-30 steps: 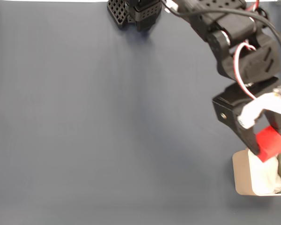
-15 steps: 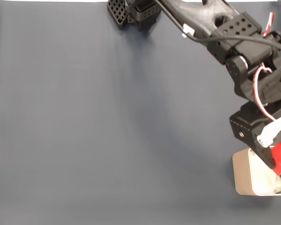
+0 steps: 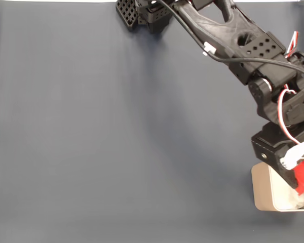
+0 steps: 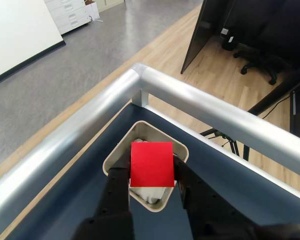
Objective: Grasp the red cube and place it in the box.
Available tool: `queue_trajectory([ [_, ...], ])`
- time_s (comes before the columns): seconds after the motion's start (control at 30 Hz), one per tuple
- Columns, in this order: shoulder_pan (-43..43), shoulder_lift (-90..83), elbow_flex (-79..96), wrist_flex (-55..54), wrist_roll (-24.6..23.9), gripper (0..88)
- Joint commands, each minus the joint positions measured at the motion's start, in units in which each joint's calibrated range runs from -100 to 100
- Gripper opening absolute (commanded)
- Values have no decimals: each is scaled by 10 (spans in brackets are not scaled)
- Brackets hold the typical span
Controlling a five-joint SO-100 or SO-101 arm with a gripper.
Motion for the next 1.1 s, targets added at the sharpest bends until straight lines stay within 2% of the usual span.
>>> queue_trajectory([
  [0.0, -4, 1, -46, -13, 0, 5],
  [0.5, -4, 14, -50, -22, -2, 22],
  [0.9, -1, -5, -45, -4, -10, 378],
  [1.07, -3, -5, -60, -5, -6, 424],
])
